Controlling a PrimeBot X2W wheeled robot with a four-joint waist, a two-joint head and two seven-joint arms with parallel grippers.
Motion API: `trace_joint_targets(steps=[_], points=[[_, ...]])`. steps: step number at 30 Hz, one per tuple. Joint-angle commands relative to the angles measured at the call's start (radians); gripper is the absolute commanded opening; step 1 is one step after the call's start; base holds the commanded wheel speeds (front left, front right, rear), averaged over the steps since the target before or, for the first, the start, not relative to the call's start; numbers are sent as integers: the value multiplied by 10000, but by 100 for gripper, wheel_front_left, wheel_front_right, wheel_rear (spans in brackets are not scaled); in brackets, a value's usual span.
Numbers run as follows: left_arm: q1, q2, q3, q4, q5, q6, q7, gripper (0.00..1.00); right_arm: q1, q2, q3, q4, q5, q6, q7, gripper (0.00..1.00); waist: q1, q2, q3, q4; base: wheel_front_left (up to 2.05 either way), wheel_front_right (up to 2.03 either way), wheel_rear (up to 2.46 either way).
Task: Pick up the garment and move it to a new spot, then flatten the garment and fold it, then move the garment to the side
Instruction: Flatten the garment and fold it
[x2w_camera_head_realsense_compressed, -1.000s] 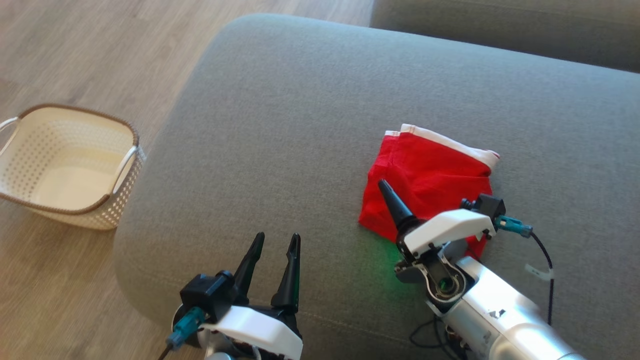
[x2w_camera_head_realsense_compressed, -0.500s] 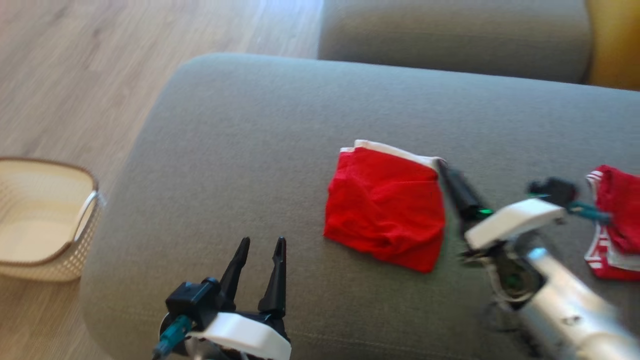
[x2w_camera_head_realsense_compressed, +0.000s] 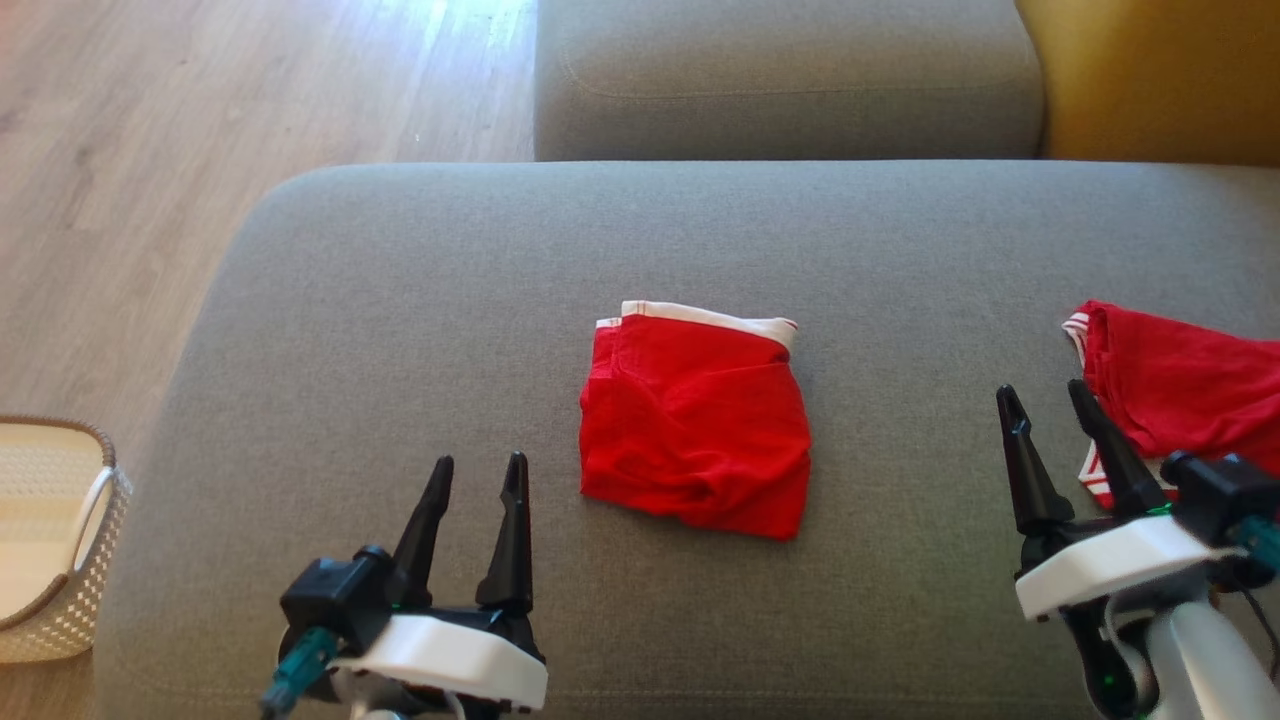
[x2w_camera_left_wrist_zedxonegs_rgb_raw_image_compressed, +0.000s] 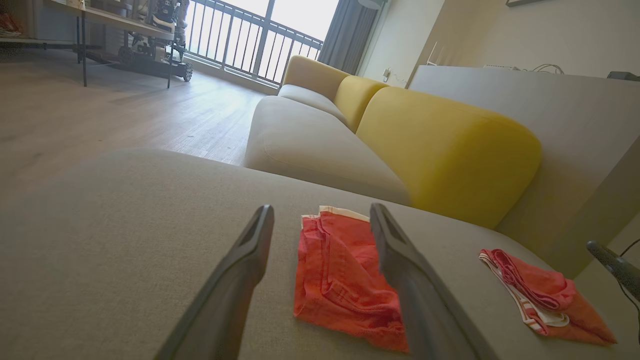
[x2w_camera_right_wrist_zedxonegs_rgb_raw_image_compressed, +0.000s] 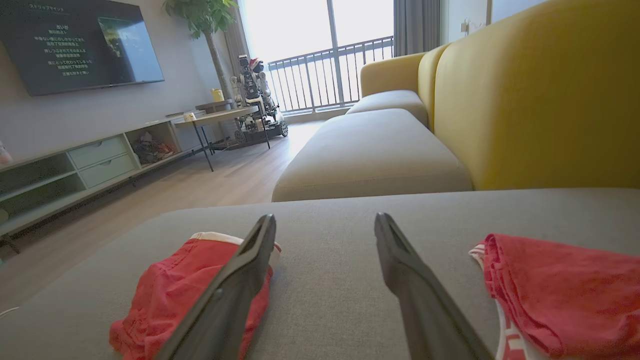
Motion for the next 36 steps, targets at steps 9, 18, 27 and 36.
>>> trace_joint_targets(steps=[9, 18, 27, 36], points=[[88, -28, 587, -384, 126, -165, -122, 100, 1355, 1304, -1027, -2523, -3881, 4, -92, 100, 0, 0, 157, -172, 0, 0, 0], [109, -28, 491, -411, 192, -232, -122, 100, 1534, 1509, -1121, -2606, -4252, 4, -93, 100, 0, 0, 199, -68, 0, 0, 0], [1, -28, 262, -402, 224, -349, -122, 100, 1274, 1528, -772, -2258, -4343, 4, -93, 21, 0, 0, 454, 488, 0, 0, 0], [-318, -28, -71, -284, 177, -413, -122, 100, -314, 1279, 533, -592, -4244, 4, -91, 0, 0, 0, 1054, 1767, 0, 0, 0]])
